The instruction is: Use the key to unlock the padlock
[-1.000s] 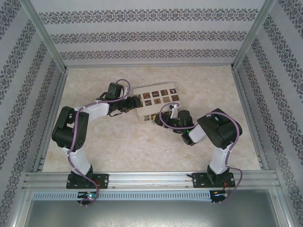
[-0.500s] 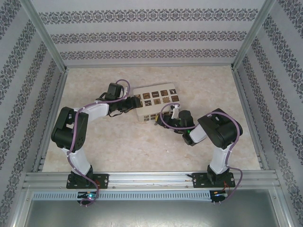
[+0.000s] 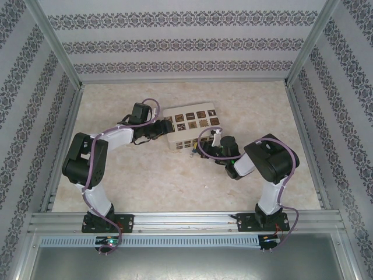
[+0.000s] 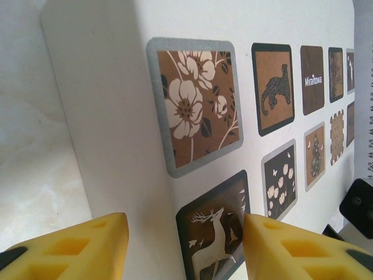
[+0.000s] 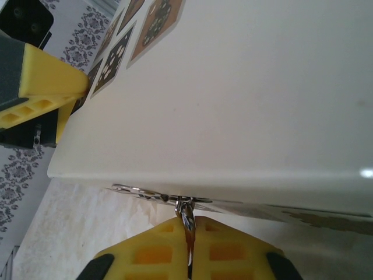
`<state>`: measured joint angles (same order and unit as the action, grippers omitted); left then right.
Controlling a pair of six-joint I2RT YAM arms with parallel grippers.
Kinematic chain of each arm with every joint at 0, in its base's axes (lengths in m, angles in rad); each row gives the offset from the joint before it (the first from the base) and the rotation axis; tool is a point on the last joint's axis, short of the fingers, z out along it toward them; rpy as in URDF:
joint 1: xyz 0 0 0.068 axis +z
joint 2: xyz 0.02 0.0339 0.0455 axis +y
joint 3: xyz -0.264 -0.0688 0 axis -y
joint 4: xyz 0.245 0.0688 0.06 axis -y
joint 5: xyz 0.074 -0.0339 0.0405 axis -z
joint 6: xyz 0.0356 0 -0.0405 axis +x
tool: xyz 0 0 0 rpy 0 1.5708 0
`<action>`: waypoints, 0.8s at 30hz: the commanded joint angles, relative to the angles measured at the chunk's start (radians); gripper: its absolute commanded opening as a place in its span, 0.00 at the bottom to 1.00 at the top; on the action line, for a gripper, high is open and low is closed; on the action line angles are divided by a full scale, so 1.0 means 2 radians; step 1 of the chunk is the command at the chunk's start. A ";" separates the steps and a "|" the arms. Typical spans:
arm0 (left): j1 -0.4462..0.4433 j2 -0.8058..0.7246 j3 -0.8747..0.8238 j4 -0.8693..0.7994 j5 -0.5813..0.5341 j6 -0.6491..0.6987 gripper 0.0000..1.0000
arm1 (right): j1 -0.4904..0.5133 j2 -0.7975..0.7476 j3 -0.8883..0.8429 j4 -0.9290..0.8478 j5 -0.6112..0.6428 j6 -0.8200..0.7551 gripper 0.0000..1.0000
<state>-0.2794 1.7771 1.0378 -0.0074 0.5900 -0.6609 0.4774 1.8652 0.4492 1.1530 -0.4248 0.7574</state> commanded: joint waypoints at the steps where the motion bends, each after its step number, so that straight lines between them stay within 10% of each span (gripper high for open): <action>1: 0.003 -0.007 -0.017 -0.029 -0.016 0.007 0.53 | -0.002 -0.010 -0.008 0.007 -0.002 0.008 0.03; 24: -0.012 -0.011 -0.076 -0.014 -0.022 0.008 0.54 | -0.016 -0.029 -0.043 0.056 0.058 0.121 0.00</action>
<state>-0.2916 1.7275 0.9398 0.0643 0.5999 -0.6613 0.4606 1.8313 0.3798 1.2171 -0.3775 0.9188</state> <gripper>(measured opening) 0.535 0.047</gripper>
